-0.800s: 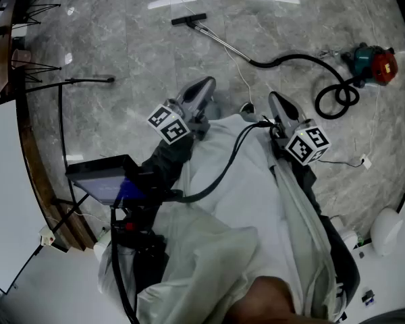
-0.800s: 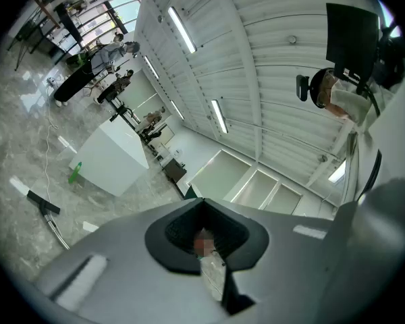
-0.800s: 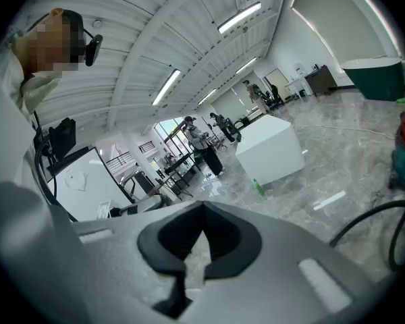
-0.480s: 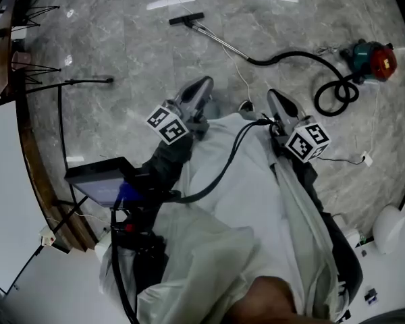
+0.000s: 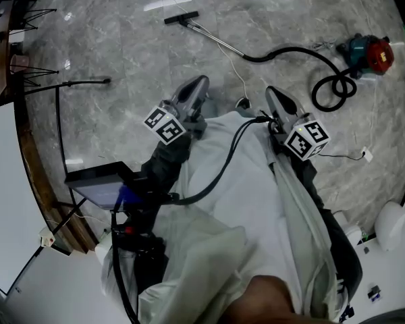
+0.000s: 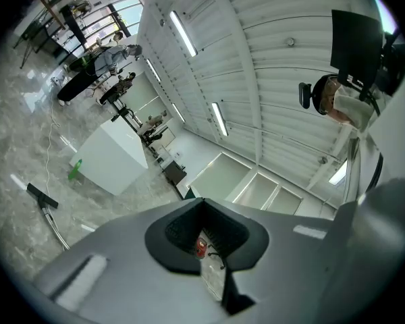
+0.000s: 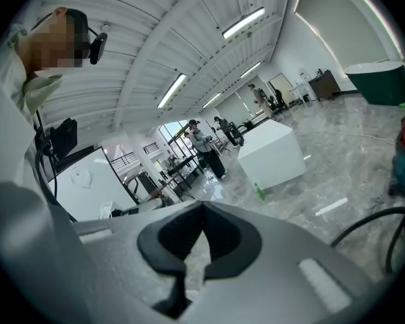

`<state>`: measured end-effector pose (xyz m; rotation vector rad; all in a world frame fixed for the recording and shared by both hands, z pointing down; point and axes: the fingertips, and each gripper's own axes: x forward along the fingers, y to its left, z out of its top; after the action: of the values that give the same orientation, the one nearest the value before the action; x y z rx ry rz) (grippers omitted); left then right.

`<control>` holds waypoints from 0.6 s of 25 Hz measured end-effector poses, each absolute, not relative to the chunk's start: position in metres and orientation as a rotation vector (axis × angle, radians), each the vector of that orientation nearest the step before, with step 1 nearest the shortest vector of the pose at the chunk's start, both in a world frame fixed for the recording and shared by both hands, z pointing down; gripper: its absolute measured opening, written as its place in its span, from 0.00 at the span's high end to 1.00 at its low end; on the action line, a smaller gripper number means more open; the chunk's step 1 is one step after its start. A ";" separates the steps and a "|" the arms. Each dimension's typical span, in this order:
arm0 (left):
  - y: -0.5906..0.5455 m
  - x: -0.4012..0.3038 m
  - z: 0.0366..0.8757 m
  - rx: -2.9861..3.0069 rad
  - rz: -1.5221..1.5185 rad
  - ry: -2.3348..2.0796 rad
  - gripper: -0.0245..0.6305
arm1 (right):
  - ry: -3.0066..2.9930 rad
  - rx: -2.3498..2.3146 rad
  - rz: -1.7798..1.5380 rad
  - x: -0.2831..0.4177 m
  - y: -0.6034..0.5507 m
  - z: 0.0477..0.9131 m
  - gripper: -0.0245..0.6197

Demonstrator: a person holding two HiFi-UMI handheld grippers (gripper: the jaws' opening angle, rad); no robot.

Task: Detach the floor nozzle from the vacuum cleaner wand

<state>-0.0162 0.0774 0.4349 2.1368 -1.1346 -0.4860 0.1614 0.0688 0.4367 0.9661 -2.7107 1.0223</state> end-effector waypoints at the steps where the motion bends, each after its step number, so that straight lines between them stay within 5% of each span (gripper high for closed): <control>1: 0.079 -0.014 0.434 2.142 -0.490 -1.131 0.96 | -2.722 0.957 1.004 0.162 0.070 0.434 0.96; 15: 0.098 -0.025 0.434 2.084 -0.546 -1.200 0.96 | -2.777 0.664 0.940 0.128 0.067 0.434 0.96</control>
<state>-0.0246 0.0981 0.4338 2.0837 -1.2001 -0.5458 0.1278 0.0675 0.4337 0.6645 -2.7769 0.9398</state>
